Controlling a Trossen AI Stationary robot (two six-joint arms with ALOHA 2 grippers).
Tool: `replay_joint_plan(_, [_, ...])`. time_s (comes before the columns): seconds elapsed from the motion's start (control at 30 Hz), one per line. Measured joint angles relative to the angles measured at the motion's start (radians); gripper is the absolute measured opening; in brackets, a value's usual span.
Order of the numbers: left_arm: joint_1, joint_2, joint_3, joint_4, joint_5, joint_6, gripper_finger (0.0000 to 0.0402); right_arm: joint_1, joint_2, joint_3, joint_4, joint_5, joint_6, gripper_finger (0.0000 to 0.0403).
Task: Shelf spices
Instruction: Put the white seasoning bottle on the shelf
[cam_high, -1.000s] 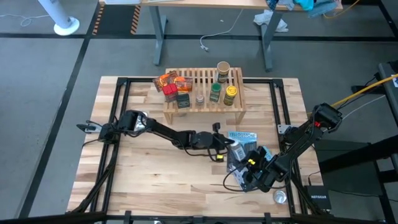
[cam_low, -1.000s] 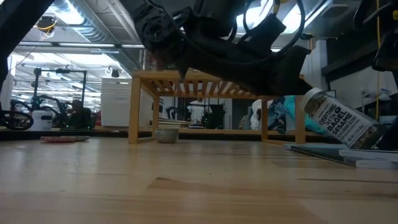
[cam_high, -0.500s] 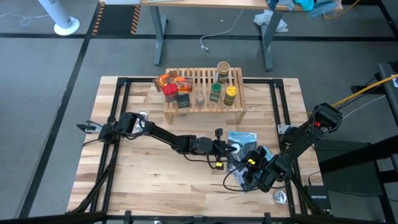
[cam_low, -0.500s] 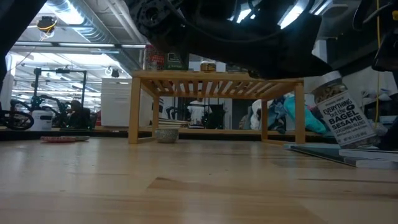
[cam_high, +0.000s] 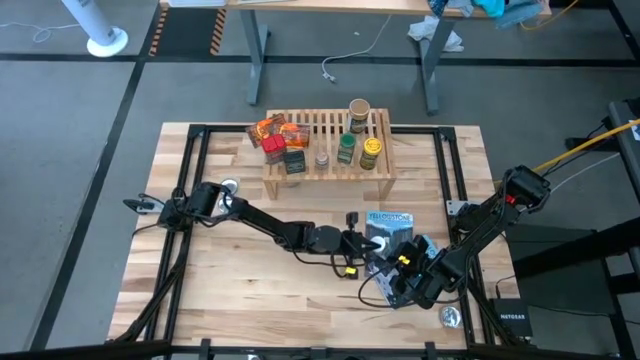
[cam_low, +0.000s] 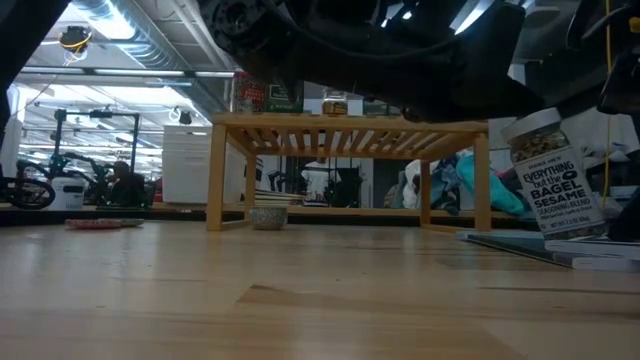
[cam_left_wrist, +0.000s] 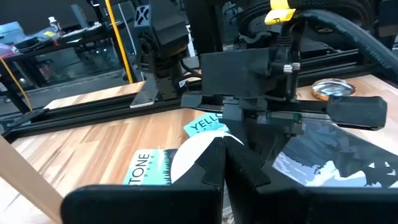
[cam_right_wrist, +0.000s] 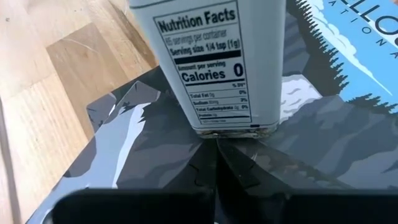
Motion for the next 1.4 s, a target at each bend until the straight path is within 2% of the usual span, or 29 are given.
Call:
replay_joint_plan(0.27, [-0.005, 0.001, -0.001, 0.001, 0.0, -0.003, 0.0, -0.006, 0.0, 0.0, -0.003, 0.024, -0.001, 0.0005])
replay_joint_plan(0.43, [-0.004, 0.005, -0.003, -0.03, 0.005, 0.001, 0.0, -0.056, 0.002, -0.004, -0.026, 0.066, -0.044, 0.0005])
replay_joint_plan(0.6, [0.022, 0.01, -0.007, -0.058, -0.004, -0.001, 0.0, -0.11, 0.0, -0.001, 0.002, 0.041, -0.123, 0.0005])
replay_joint_plan(0.8, [0.031, 0.007, -0.005, -0.067, -0.007, 0.003, 0.0, -0.111, -0.009, -0.001, 0.006, 0.031, -0.136, 0.0005])
replay_joint_plan(0.9, [0.022, 0.007, -0.004, -0.036, -0.071, 0.048, 0.0, -0.111, -0.015, 0.012, -0.006, 0.035, -0.135, 0.0005])
replay_joint_plan(1.07, [0.005, 0.003, -0.004, -0.034, -0.167, 0.11, 0.0, -0.078, -0.064, 0.048, -0.158, 0.038, -0.105, 0.0005])
replay_joint_plan(1.17, [-0.002, -0.01, -0.003, -0.033, -0.179, 0.139, 0.0, -0.045, -0.091, 0.063, -0.264, 0.106, -0.029, 0.0005])
replay_joint_plan(1.27, [-0.008, -0.038, -0.003, -0.077, -0.22, 0.163, 0.0, -0.031, -0.113, 0.064, -0.32, 0.166, 0.029, 0.0005])
replay_joint_plan(1.4, [-0.017, -0.075, -0.002, -0.216, -0.234, 0.149, 0.0, -0.051, -0.116, 0.062, -0.343, 0.184, 0.025, 0.0005])
